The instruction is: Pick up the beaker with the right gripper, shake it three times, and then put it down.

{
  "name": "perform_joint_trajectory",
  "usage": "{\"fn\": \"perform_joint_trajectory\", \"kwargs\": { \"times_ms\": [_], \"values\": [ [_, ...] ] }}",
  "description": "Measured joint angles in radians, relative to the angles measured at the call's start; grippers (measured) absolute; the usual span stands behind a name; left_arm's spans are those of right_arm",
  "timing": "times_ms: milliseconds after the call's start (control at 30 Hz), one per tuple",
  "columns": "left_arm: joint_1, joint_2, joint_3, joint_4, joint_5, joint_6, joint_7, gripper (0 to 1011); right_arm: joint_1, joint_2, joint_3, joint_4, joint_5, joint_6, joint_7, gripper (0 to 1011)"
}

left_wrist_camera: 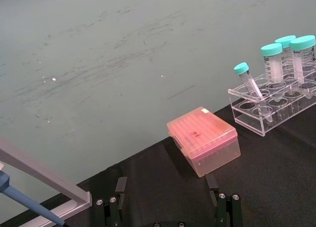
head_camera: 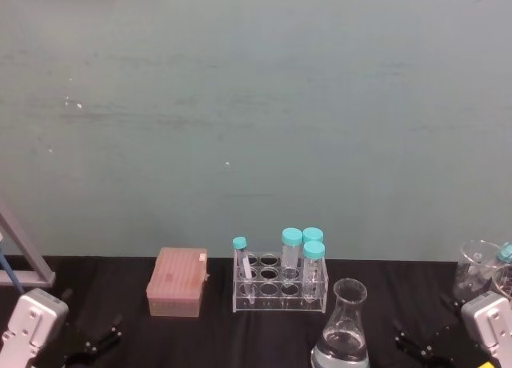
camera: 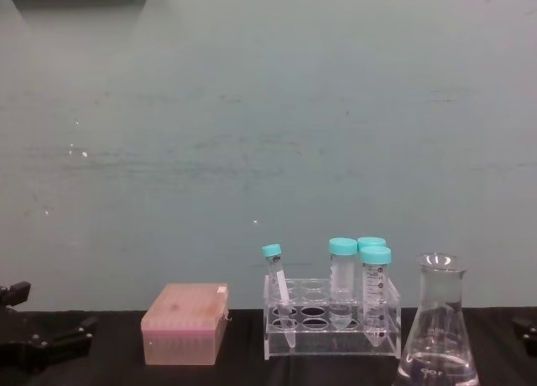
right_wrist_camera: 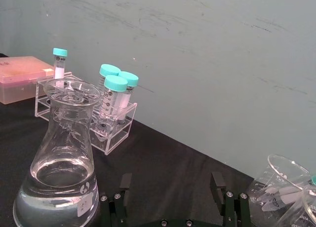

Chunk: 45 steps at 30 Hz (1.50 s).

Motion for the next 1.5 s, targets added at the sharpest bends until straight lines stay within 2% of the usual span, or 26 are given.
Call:
{"fn": "perform_joint_trajectory", "kwargs": {
  "times_ms": [600,733,967,1167,1200,1300,1333,1467,1500],
  "values": [
    [0.000,0.000,0.000,0.000,0.000,0.000,0.000,1000,0.000,0.000,0.000,0.000,0.000,0.000,0.000,1002],
    [0.000,0.000,0.000,0.000,0.000,0.000,0.000,1000,0.002,-0.009,0.021,0.003,0.006,-0.011,0.001,1003],
    [0.000,0.000,0.000,0.000,0.000,0.000,0.000,1000,0.023,-0.031,0.079,-0.003,0.056,-0.039,0.033,1003],
    [0.000,0.000,0.000,0.000,0.000,0.000,0.000,1000,0.026,-0.033,0.117,-0.056,0.117,-0.061,0.105,1003],
    [0.000,0.000,0.000,0.000,0.000,0.000,0.000,1000,0.023,-0.029,0.123,-0.071,0.133,-0.066,0.134,1003],
    [0.000,0.000,0.000,0.000,0.000,0.000,0.000,1000,0.015,-0.021,0.127,-0.094,0.160,-0.067,0.182,1003],
    [0.000,0.000,0.000,0.000,0.000,0.000,0.000,1000,0.005,-0.013,0.127,-0.117,0.188,-0.064,0.232,1003],
    [0.000,0.000,0.000,0.000,0.000,0.000,0.000,1000,-0.008,-0.003,0.120,-0.144,0.217,-0.036,0.295,1003],
    [0.000,0.000,0.000,0.000,0.000,0.000,0.000,1000,-0.008,-0.003,0.120,-0.144,0.217,-0.036,0.295,1002]
  ]
}}
